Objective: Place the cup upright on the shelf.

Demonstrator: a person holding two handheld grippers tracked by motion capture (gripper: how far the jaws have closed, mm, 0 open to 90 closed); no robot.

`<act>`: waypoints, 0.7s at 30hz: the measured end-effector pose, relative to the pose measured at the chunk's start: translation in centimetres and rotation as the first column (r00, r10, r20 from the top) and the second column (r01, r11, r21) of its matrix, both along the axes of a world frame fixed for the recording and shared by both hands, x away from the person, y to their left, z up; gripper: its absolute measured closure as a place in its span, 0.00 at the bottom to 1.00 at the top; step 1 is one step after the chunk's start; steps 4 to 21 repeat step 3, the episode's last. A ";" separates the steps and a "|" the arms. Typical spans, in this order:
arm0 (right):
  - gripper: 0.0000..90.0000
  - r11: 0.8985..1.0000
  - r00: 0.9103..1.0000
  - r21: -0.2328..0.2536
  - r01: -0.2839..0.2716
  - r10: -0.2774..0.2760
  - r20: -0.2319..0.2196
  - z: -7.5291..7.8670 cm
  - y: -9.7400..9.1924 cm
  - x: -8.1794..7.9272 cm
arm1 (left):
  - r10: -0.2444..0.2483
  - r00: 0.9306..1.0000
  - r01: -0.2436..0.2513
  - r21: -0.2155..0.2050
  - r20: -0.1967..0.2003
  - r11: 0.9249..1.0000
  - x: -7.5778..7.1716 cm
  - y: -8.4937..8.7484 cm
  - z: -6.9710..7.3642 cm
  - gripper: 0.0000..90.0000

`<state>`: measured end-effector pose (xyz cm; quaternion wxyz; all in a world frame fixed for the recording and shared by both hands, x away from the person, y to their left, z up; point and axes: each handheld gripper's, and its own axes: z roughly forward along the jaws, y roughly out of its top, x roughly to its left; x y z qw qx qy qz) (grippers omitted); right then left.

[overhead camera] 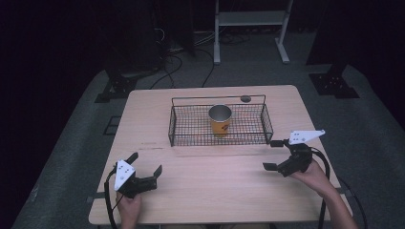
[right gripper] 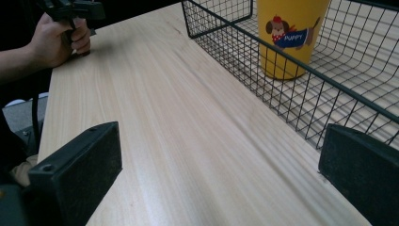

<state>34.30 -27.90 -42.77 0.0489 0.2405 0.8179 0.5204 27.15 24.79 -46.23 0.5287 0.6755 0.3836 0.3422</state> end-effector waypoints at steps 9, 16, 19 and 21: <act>0.00 1.000 1.000 0.026 0.014 -0.015 0.015 -0.4 -0.3 -0.8 | 0.010 1.000 -0.010 -0.004 -0.001 1.000 0.0 0.1 0.0 0.00; 0.00 1.000 1.000 0.026 0.014 -0.015 0.015 -0.4 -0.3 -0.8 | 0.010 1.000 -0.010 -0.004 -0.001 1.000 0.0 0.1 0.0 0.00; 0.00 1.000 1.000 0.026 0.014 -0.015 0.015 -0.4 -0.3 -0.8 | 0.010 1.000 -0.010 -0.004 -0.001 1.000 0.0 0.1 0.0 0.00; 0.00 1.000 1.000 0.026 0.014 -0.015 0.015 -0.4 -0.3 -0.8 | 0.010 1.000 -0.010 -0.004 -0.001 1.000 0.0 0.1 0.0 0.00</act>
